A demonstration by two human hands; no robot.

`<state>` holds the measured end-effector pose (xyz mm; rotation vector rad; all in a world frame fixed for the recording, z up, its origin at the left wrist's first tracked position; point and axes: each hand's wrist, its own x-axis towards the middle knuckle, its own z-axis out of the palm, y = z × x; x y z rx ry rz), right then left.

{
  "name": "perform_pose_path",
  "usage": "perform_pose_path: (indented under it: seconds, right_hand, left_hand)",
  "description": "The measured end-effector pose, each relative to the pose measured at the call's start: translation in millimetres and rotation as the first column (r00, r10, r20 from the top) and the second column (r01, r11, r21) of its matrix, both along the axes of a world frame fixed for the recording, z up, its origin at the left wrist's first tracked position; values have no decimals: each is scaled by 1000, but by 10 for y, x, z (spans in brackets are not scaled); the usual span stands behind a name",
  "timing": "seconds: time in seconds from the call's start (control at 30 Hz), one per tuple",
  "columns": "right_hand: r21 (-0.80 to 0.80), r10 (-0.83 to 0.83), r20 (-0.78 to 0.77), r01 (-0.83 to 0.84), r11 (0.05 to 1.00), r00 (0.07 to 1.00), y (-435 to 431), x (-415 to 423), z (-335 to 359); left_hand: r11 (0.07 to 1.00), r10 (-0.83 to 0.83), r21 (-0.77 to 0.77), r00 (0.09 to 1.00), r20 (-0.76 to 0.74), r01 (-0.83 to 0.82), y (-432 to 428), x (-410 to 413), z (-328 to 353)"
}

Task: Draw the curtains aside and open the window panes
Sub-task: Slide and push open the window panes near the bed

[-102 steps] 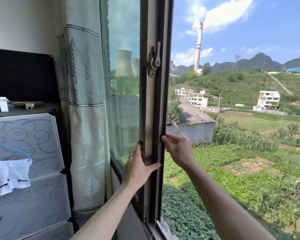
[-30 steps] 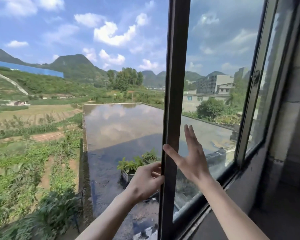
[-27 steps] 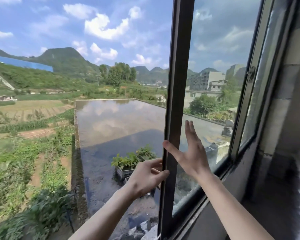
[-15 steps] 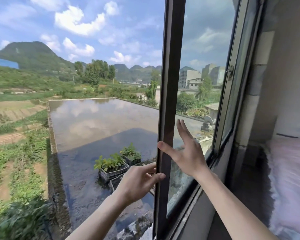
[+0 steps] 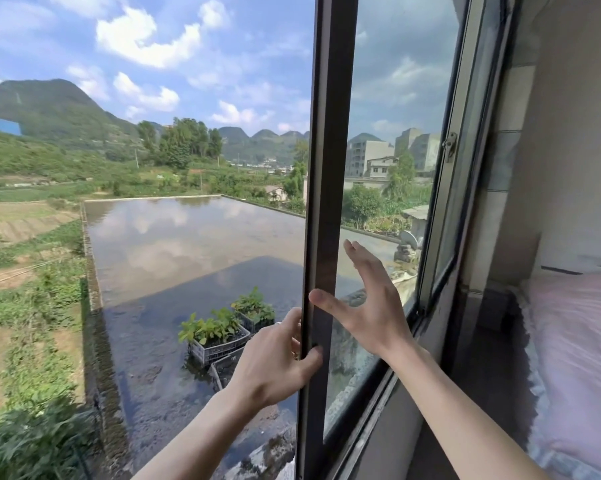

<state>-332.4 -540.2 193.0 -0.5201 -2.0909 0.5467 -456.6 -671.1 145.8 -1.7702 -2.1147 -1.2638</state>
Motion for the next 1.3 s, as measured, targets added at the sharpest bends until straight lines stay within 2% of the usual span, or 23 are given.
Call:
perform_pose_path:
  seconds: [0.13, 0.2, 0.27, 0.33, 0.43, 0.47, 0.6, 0.67, 0.73, 0.83, 0.9, 1.03, 1.3]
  right_hand:
    - [28, 38, -61, -36, 999, 997, 147, 10, -31]
    - [61, 56, -93, -50, 997, 994, 251, 19, -13]
    - [63, 77, -107, -70, 996, 991, 406, 43, -5]
    - [53, 85, -78, -81, 995, 993, 611, 108, -9]
    - [57, 100, -12, -100, 993, 995, 954, 298, 18]
    - [63, 97, 7, -97, 993, 995, 1068, 370, 38]
    - [77, 88, 79, -94, 993, 993, 1620, 722, 151]
    - [82, 66, 109, -75, 994, 992, 1883, 856, 225]
    - [87, 40, 121, -51, 995, 992, 2152, 975, 309]
    - [107, -2, 126, -12, 994, 992, 2633, 1111, 449]
    - [111, -26, 129, 12, 994, 991, 2906, 1152, 532]
    - [116, -88, 100, 76, 990, 991, 3503, 1198, 706]
    - [124, -218, 78, 208, 970, 973, 4577, 1067, 1097]
  left_hand:
    - [993, 74, 92, 997, -38, -70, -4, 95, 18]
    - [967, 127, 231, 988, -89, -104, 9, 131, 52]
    - [907, 261, 380, 950, -169, -182, 67, 200, 133]
    - [845, 427, 464, 858, -285, -267, 186, 351, 255]
    - [786, 606, 469, 653, -455, -403, 468, 682, 496]
    - [764, 643, 443, 612, -461, -469, 592, 778, 571]
    - [644, 764, 370, 544, -346, -670, 1095, 1071, 786]
    - [639, 759, 356, 484, -435, -682, 1316, 1131, 821]
    - [687, 696, 309, 473, -540, -658, 1592, 1199, 869]
    - [757, 614, 199, 571, -545, -623, 2167, 1298, 990]
    - [781, 572, 144, 605, -554, -608, 2507, 1314, 1095]
    - [823, 514, 135, 621, -592, -552, 3183, 1286, 1303]
    - [864, 452, 209, 522, -723, -458, 4358, 1052, 1653]
